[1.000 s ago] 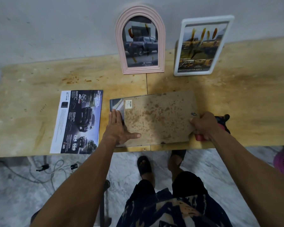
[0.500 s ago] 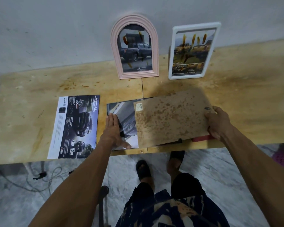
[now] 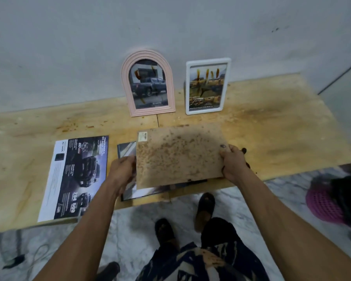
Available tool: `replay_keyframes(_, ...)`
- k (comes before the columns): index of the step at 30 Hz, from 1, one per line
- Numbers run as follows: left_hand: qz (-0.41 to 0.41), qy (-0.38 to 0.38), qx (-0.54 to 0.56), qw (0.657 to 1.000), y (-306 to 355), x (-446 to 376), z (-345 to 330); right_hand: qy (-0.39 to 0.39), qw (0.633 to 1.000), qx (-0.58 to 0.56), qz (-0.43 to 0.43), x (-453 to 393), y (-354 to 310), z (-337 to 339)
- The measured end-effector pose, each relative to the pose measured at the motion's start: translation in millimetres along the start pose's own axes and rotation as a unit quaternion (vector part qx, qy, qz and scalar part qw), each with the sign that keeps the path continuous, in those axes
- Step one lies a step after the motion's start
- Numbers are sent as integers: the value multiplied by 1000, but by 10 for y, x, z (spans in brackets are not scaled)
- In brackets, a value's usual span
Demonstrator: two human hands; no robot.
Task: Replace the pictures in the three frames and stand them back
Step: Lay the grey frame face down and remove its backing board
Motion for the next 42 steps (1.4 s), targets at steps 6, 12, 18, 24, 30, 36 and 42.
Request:
replay_keyframes(6,-57,-14,-41,997,472,286,-533,25,999,-3,26,-29,-205,238)
replay_keyframes(12,-46,-5,-66,997,647,122,-1300,80,986,132,63,-386,-587,918)
replay_keyframes(18,-13,25,-132,991,830,28,-2234,113,935,330,64,-890,-1087,1557)
replay_keyframes(24,-4,58,-213,975,873,-83,-2761,88,906,411,50,-1415,-1242,1811)
replay_keyframes(30,25,100,-270,957,838,-257,-2907,56,889,454,32,-1664,-1229,1801)
replay_keyframes(36,11,74,-407,910,884,-406,-3043,60,863,501,18,-1706,-1189,1783)
replay_keyframes(42,31,103,-392,914,432,-770,-2928,42,851,522,24,-1695,-1117,1787)
Point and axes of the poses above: each hand's wrist, its own x-axis away from the middle knuckle, its own z-axis out of the back of the hand, y = z × x, the point moved 5 cm from there along -x, towards the middle knuckle, and after that the axes turned 3 degrees about -y, right-handed, at the moved point
